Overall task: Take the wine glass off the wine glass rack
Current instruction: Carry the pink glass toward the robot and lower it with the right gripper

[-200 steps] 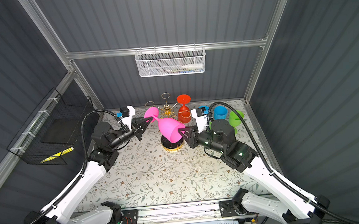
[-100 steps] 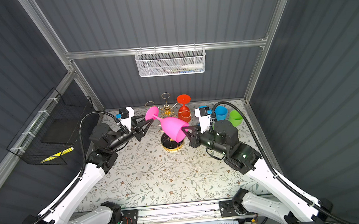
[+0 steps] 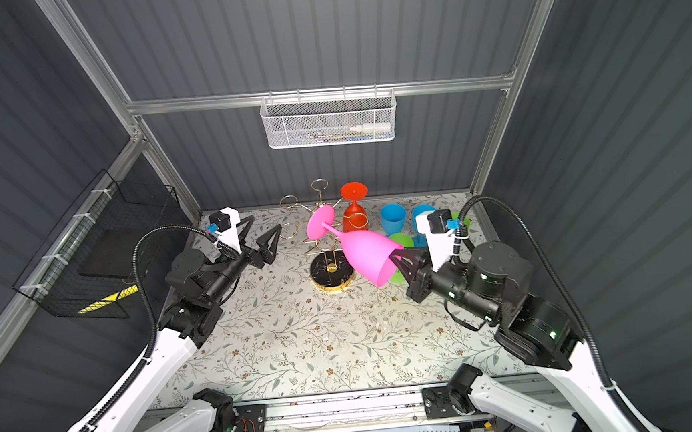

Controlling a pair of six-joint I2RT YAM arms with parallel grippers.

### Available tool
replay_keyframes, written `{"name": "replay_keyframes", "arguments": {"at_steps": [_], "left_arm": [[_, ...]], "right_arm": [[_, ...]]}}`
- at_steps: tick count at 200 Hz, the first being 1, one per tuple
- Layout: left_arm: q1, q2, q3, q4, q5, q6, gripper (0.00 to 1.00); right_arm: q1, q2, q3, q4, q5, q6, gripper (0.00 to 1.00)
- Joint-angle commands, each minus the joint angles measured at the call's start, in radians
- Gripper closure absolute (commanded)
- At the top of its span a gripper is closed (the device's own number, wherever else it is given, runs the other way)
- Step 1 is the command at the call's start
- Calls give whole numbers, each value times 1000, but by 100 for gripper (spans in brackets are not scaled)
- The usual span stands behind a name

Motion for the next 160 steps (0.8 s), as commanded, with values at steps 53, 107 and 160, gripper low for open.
{"name": "replay_keyframes", "arguments": {"at_steps": [53,107,160], "left_arm": [[5,-33,-22,-37,-320,-46,5],[10,-42,-30,-40,-357,-61,3],[13,-58,-36,-69,-380,-62,2]], "right_arm": [[49,2,-114,-369,16,40,100],[49,110,-89,-554,202,140,100],[23,406,57,-598,241,106,100]]}}
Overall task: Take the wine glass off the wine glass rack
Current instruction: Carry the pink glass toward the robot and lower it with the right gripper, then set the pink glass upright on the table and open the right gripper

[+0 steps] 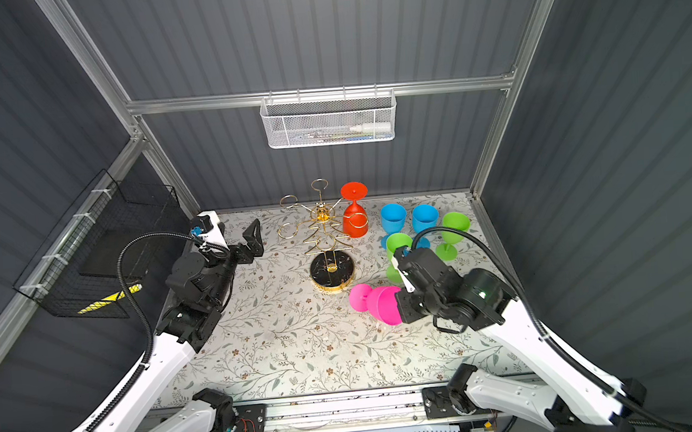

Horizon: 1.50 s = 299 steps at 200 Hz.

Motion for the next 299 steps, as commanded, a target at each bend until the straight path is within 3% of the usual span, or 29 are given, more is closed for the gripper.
{"name": "replay_keyframes", "arguments": {"at_steps": [1,61,129,225,299], "left_arm": [[7,-28,-12,-12,-32,-8,2],[11,-56,-18,-42,-55,25,2],[16,-56,-23,-55,-66,46,1],[30,-38,-29,-47,-66,64,1],[39,-48,-31,-52,-64,64,1]], "right_arm": [[-17,119,73,-43,46,-17,100],[-82,367,182,-38,33,-112,100],[-113,486,179,3,17,-141,98],[-132,529,187,35,-10,-148,87],[-169,427,170,83,-59,-137,68]]}}
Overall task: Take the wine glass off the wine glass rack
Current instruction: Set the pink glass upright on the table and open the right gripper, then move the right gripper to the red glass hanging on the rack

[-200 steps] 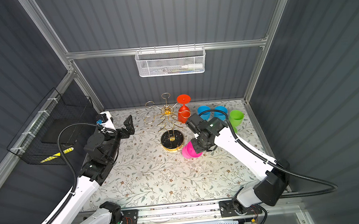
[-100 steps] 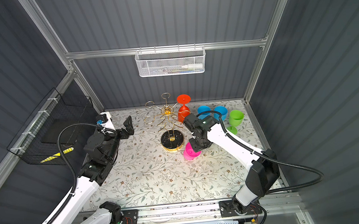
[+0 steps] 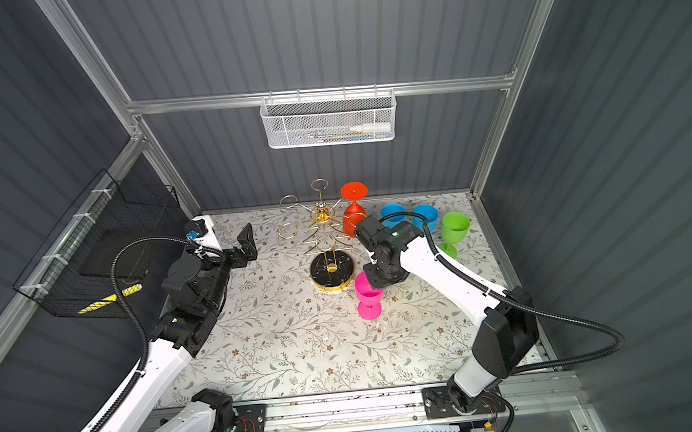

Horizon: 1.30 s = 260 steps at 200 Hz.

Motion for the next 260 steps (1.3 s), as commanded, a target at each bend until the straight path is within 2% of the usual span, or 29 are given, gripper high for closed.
{"name": "replay_keyframes", "arguments": {"at_steps": [1,49,83,105,133,153,206,245,260], "left_arm": [[6,-10,-13,2,-11,20,1],[10,-16,-15,2,-11,14,1],[12,-22,-13,1,-3,16,1],[14,-32,-7,-12,-2,18,1],[14,-53,-5,-24,-4,13,1],[14,-64,-3,-36,-1,14,1],[15,-77,14,-70,1,20,0],[15,-73,19,-77,5,19,1],[15,-71,25,-80,9,16,1]], "right_arm": [[-23,-79,3,18,-36,6,68],[-126,-301,-65,154,-212,33,56],[-283,-465,-200,418,-451,147,45],[-383,-490,-273,621,-610,258,41],[-470,-444,-330,896,-763,415,39],[-498,-331,-320,1031,-821,471,38],[-519,-83,-153,1127,-848,489,35],[-516,36,-103,1302,-859,597,35],[-509,64,-79,1317,-849,607,35]]}}
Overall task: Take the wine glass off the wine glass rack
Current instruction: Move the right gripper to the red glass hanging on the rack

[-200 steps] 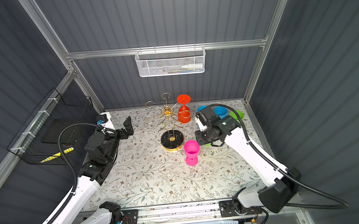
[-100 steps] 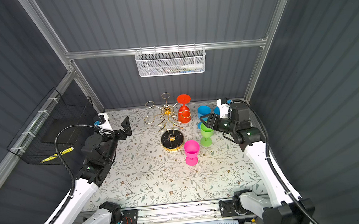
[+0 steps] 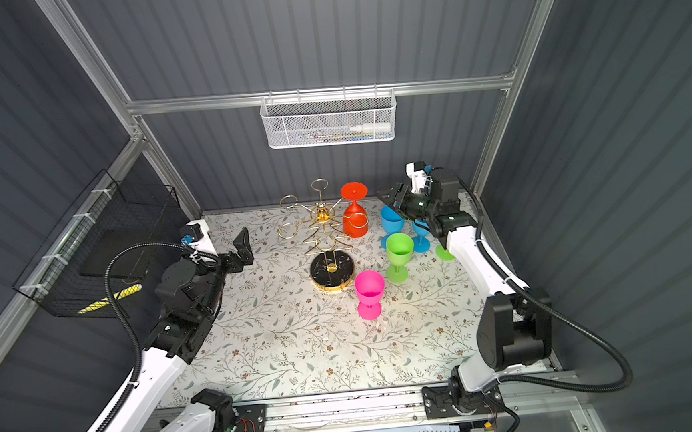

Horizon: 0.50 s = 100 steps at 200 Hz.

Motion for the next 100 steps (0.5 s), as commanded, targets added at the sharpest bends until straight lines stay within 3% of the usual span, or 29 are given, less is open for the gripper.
{"name": "replay_keyframes", "arguments": {"at_steps": [1,100], "left_arm": [[9,-11,32,-12,8,14,1],[9,-10,37,-20,10,16,1]], "right_arm": [[6,37,48,117,-24,61,35],[78,154,155,82,-13,48,41]]}}
